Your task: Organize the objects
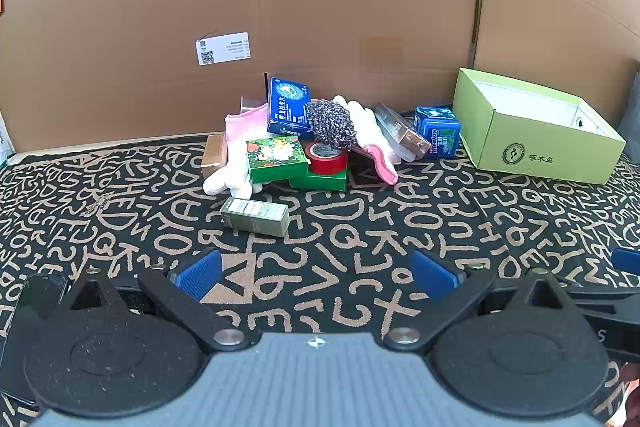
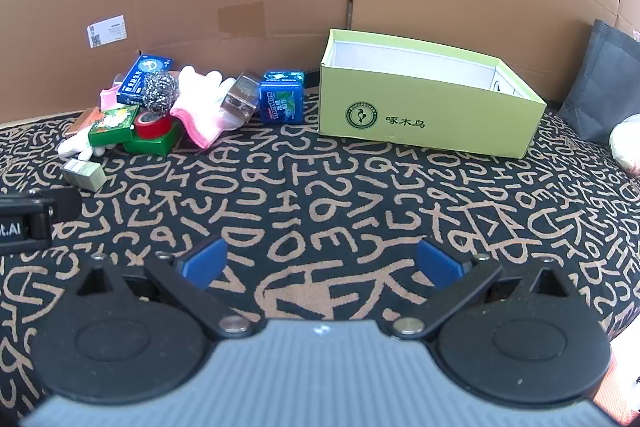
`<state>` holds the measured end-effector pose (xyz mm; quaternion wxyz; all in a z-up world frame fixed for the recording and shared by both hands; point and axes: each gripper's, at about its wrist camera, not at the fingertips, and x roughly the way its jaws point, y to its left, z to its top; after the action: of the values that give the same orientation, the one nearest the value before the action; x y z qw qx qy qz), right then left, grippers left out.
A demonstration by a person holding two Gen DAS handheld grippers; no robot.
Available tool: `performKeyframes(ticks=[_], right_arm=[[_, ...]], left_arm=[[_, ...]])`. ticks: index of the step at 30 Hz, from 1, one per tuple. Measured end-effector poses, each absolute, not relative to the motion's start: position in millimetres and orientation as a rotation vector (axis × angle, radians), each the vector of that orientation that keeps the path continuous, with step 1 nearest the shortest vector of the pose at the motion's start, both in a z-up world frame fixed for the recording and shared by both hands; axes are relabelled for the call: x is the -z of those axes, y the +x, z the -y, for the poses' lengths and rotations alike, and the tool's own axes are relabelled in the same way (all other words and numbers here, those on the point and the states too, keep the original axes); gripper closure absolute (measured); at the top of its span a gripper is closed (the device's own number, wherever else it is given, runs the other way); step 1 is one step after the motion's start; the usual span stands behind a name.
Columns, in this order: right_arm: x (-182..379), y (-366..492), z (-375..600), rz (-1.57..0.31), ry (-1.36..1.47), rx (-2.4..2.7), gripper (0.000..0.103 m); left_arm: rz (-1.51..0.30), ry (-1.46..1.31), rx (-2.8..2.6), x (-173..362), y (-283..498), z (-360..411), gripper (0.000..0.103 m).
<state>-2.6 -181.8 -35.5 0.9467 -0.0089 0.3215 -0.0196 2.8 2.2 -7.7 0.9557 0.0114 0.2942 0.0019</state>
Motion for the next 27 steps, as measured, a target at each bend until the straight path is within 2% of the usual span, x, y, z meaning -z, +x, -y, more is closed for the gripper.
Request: performKeyframes(ticks=[27], right_arm=[[37.5, 0.7, 180.7, -0.665, -0.015, 0.04, 0.0]], left_arm=[[-0.603, 0.017, -0.01, 7.9, 1.3, -7.6, 0.0]])
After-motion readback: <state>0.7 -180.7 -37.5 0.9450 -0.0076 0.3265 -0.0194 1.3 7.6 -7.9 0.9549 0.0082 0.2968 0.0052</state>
